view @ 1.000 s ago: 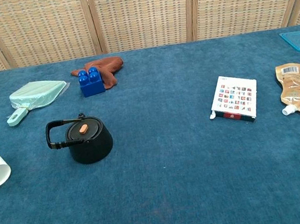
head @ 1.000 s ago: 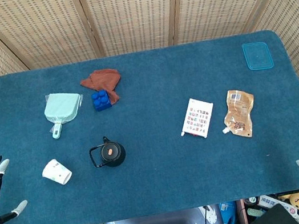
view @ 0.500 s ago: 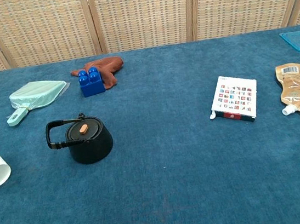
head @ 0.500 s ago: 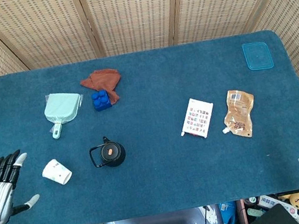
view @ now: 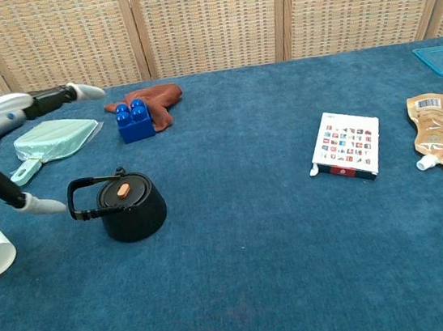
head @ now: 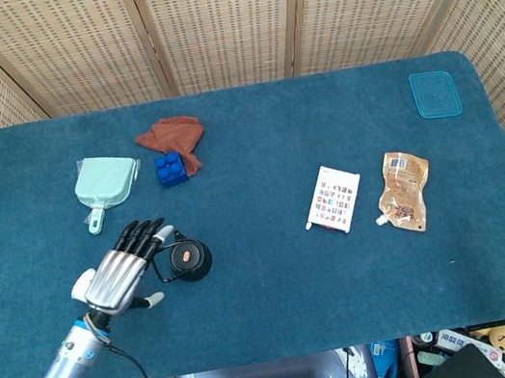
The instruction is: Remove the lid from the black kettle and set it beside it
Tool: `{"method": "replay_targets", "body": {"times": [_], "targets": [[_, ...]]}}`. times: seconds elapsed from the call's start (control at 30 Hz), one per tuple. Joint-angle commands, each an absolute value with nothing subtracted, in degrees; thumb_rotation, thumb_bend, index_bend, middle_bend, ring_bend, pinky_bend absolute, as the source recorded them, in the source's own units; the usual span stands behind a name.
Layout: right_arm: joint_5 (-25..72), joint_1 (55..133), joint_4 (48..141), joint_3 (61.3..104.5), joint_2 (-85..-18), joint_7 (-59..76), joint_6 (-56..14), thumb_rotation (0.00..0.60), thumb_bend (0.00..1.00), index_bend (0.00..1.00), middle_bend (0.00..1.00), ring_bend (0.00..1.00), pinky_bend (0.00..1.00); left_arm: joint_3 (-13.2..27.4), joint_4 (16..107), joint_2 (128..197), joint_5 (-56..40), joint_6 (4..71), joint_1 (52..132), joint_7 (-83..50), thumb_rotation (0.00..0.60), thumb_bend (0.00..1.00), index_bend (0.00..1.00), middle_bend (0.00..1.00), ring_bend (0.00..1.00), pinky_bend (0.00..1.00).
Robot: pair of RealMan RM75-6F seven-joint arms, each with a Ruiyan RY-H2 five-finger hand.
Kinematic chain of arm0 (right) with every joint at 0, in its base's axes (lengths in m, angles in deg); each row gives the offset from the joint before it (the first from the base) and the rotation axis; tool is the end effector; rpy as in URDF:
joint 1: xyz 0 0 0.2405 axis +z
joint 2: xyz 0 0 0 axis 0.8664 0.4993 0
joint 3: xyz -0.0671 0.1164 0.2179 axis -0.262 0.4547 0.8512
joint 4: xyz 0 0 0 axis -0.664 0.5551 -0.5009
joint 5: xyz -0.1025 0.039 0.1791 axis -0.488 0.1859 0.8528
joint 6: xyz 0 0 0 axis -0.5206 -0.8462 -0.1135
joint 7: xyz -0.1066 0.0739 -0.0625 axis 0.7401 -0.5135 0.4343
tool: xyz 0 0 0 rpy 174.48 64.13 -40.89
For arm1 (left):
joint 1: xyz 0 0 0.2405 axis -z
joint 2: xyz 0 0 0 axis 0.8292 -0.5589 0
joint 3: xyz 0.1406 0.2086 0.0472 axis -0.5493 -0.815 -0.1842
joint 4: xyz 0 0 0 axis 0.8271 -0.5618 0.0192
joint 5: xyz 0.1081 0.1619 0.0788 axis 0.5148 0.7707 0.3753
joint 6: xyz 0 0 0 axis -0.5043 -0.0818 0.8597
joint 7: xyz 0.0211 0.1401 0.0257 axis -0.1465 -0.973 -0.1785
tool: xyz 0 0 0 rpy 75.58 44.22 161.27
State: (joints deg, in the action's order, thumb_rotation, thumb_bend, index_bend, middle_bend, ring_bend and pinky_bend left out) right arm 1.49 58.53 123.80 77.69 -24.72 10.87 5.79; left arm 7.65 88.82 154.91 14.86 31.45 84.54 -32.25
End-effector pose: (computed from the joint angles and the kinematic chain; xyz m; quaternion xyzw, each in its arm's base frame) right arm -0.2939 -0.1531 0.2027 0.5344 -0.3938 0.4063 0.6278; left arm -0.1644 0.2756 0.0416 -0.7629 -0.3338 -0.4010 0.3817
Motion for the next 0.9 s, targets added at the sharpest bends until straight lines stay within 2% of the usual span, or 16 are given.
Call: {"method": "replay_targets", "body": {"times": [0.03,0.37,0.9], "targets": [[2.19,58.80,123.58,77.83,-24.55,10.37,4.99,0.600,0.00,0.00,0.00,0.00,0.00,9.61,85.29,161.24,9.35,27.69,88.87,-35.86,0.600,0.15,0.00,0.00,0.00,0.00],[3.16,59.18,123.33,77.99,-24.60,10.41,4.01,0.600,0.00,0.00,0.00,0.00,0.00,8.86,79.78,165.49,5.21,26.11,91.38,-34.60,0.600,0.15,0.00,0.00,0.00,0.00],[3.57,59.62,123.38,77.88,-25.30,12.04,3.26,0.600,0.00,0.00,0.00,0.00,0.00,8.97,72.82,162.11,0.68,25.28,91.55,-27.03,0.600,0.15,0.00,0.00,0.00,0.00]]}}
